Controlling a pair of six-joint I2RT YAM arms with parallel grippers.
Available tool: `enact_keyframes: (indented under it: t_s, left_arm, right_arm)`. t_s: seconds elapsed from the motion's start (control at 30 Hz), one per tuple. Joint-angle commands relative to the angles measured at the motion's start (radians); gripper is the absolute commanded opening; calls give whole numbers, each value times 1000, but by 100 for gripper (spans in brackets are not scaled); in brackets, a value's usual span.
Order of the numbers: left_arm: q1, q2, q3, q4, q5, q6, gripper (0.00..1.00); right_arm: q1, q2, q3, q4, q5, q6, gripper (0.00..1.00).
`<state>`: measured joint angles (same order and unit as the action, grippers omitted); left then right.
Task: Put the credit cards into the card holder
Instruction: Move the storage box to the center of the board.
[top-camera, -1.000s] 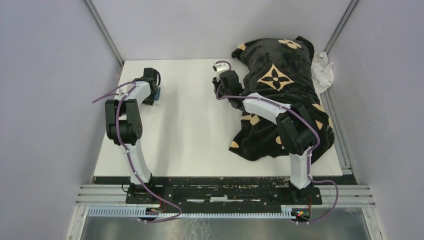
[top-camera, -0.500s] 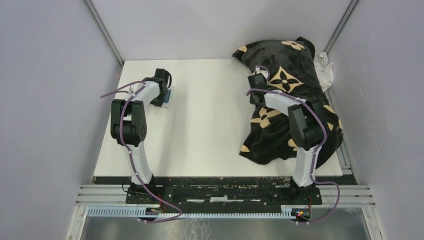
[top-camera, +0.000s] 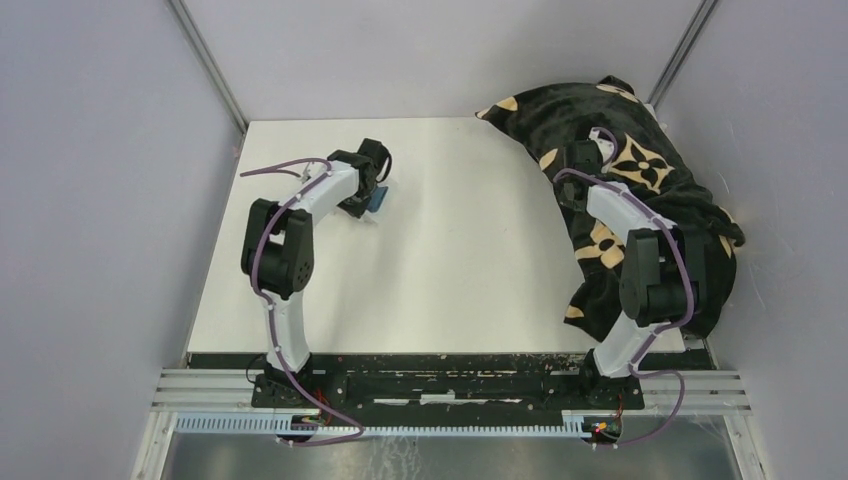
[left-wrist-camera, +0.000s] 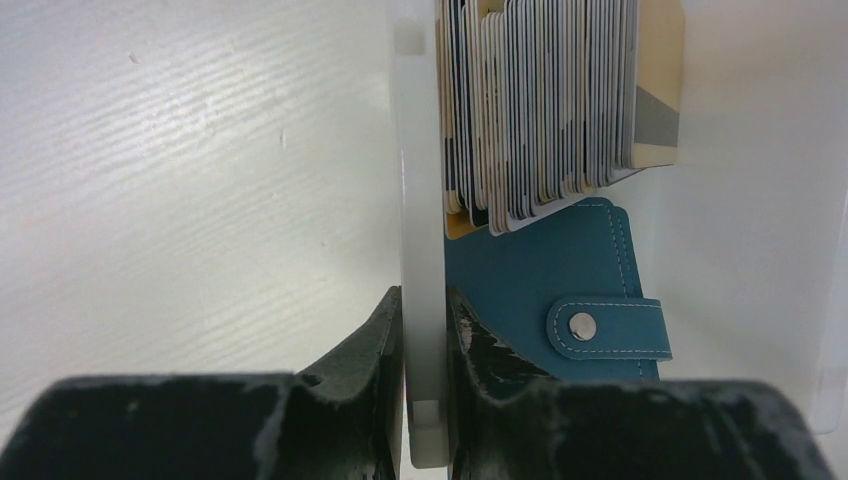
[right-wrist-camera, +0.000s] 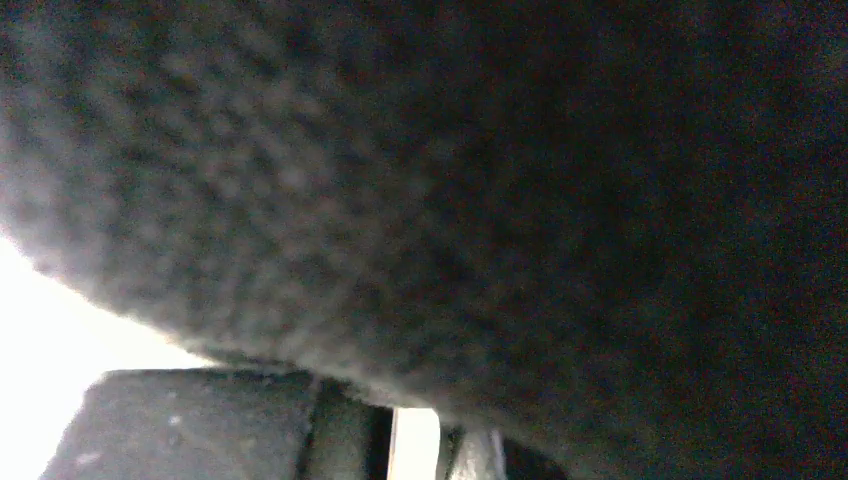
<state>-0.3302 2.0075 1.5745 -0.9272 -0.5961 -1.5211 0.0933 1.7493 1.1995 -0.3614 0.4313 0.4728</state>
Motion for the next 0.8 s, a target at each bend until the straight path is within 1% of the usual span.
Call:
enact_keyframes:
  t_s: [0.0, 0.07, 0.1, 0.23, 0.3, 0.43, 0.57, 0.67, 0.77]
  left_arm:
    - [-38, -7, 70, -15, -94, -82, 18]
    - [-54, -2, 71, -23, -99, -87, 18]
    - [-61, 0, 73, -29, -103, -91, 18]
    - [-94, 13, 78, -50, -110, -101, 18]
    - [-111, 18, 79, -56, -113, -108, 19]
    - [-139, 33, 82, -57, -108, -119, 20]
    - [-165, 47, 94, -58, -93, -119, 27]
    - [-181, 47, 101, -57, -90, -109, 37]
    - [-191, 39, 98, -56, -88, -99, 43]
  right_arm:
    - [-52, -66, -6, 1, 98, 17, 15]
    - [-51, -76, -14, 8, 73, 21, 19]
    - [-50, -84, -21, 15, 47, 22, 22]
    - [-22, -133, -43, 47, -24, 15, 39]
    - [-1, -155, -38, 44, -44, 10, 51]
    - [35, -176, -34, 41, -85, 9, 64]
    - [80, -186, -40, 34, -92, 9, 70]
    - [111, -195, -50, 42, -106, 12, 71]
    - [136, -198, -47, 40, -110, 14, 72]
